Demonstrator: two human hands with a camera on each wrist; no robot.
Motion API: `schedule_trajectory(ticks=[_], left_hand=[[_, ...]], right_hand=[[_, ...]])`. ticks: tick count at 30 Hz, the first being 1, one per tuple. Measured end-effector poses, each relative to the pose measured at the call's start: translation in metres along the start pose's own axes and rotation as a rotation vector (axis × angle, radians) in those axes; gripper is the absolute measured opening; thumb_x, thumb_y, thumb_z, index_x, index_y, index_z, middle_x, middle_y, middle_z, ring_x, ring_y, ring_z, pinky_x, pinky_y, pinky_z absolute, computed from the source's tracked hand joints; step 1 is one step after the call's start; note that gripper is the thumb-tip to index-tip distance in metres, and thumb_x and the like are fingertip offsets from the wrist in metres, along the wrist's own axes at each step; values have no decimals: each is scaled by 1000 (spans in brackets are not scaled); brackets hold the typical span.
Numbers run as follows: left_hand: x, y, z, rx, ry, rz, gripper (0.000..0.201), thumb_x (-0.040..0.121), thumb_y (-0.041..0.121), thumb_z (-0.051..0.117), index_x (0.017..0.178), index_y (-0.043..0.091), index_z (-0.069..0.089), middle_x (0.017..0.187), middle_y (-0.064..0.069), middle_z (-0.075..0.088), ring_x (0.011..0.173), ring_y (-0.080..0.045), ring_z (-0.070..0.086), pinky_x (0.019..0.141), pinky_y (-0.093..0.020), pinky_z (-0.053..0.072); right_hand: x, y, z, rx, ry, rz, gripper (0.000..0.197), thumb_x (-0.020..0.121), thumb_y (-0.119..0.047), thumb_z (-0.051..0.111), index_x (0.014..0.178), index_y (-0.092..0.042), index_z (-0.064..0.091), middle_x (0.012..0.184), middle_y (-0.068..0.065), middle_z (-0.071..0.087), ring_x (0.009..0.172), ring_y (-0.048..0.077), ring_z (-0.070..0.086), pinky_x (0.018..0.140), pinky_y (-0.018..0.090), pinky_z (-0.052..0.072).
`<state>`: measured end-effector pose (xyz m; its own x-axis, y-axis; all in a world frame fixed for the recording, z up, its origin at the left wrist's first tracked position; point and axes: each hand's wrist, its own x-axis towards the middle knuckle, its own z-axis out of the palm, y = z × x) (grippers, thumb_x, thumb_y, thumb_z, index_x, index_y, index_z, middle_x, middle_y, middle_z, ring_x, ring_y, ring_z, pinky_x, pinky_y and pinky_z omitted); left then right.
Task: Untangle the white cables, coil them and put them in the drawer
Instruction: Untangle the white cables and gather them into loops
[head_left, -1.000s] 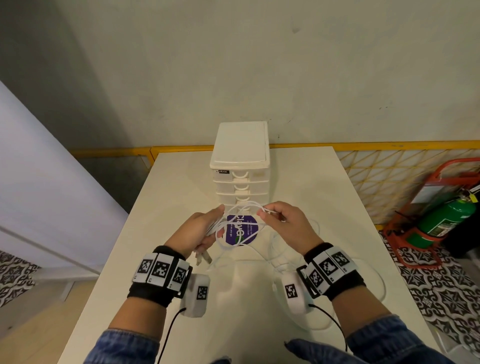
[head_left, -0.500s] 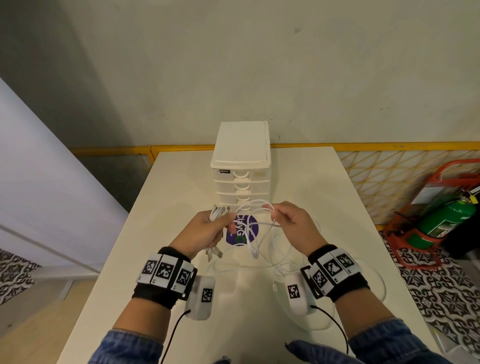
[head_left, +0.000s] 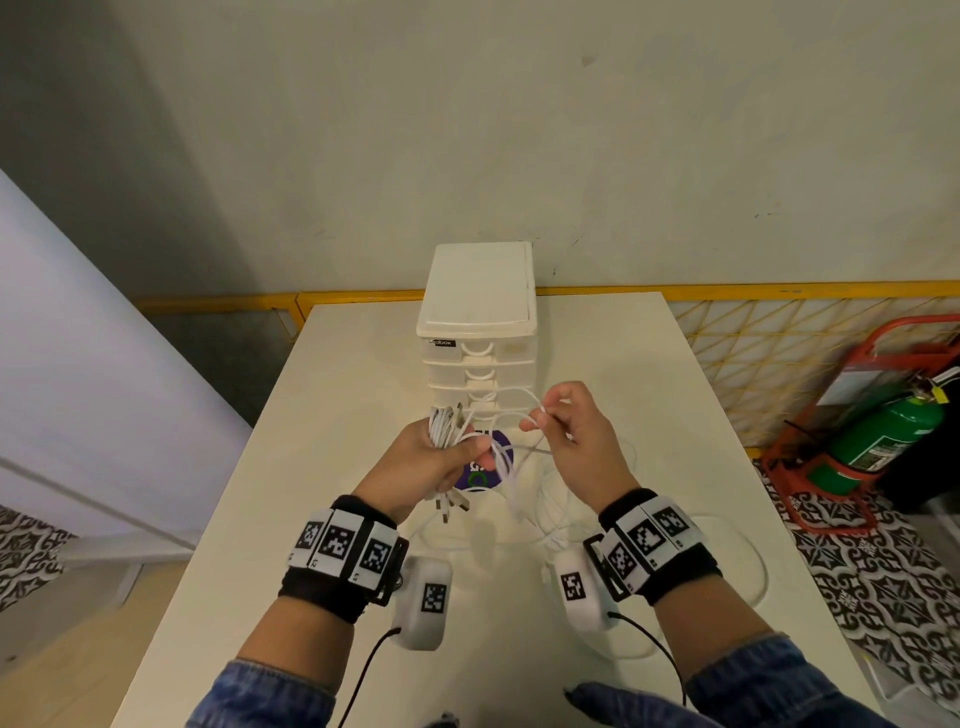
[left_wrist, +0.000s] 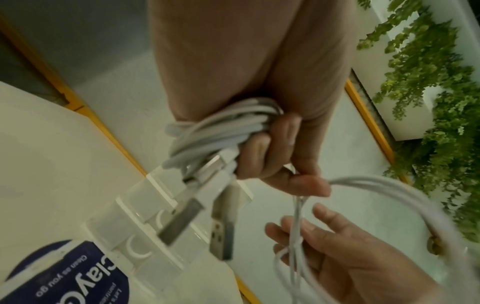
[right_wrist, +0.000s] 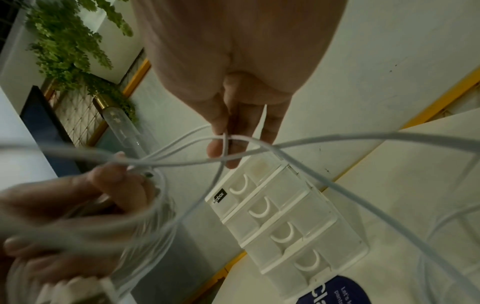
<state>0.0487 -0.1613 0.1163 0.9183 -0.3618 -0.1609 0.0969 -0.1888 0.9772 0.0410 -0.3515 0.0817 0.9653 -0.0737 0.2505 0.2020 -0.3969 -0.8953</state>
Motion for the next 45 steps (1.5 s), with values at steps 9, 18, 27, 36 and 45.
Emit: schedule_trajectory(ticks=[9,18,27,36,45], left_hand=[[5,-1,15,-15,168,-51,33,93,13,58,61,9,63,37,5,52,33,-2,36,39,-11,31],[16,-20,14,91,205,-72,31,80,10,69,58,11,48,47,1,44,40,-6,37,43,-14,31],[19,-30,-3,-70,228,-221,49,87,42,64,53,16,41,43,1,33,36,-12,25,37,-19,21],[27,-62,-38,141,660,-313,39,85,36,67,69,4,54,59,-9,55,56,-27,52,55,-32,46],[23,-61,-61,207,896,-234,31,85,43,63,78,15,50,76,-5,57,81,-34,61,75,-50,57]], right_hand=[[0,-9,4,-87,-404,267,62,91,-61,29,119,-17,62,122,16,60,115,29,53,103,35,38],[0,-8,9,-319,10,-29,58,61,-69,66,100,-26,67,94,-7,51,93,14,52,84,28,42],[3,-6,-1,3,89,12,14,84,-23,66,93,-16,75,71,-10,55,69,12,55,67,24,42],[-1,-10,-3,406,-37,-25,22,82,7,60,80,-13,68,94,7,68,91,10,64,83,16,46],[-7,-10,-4,531,-341,186,39,85,-20,42,98,8,65,43,4,45,53,13,53,88,36,47]])
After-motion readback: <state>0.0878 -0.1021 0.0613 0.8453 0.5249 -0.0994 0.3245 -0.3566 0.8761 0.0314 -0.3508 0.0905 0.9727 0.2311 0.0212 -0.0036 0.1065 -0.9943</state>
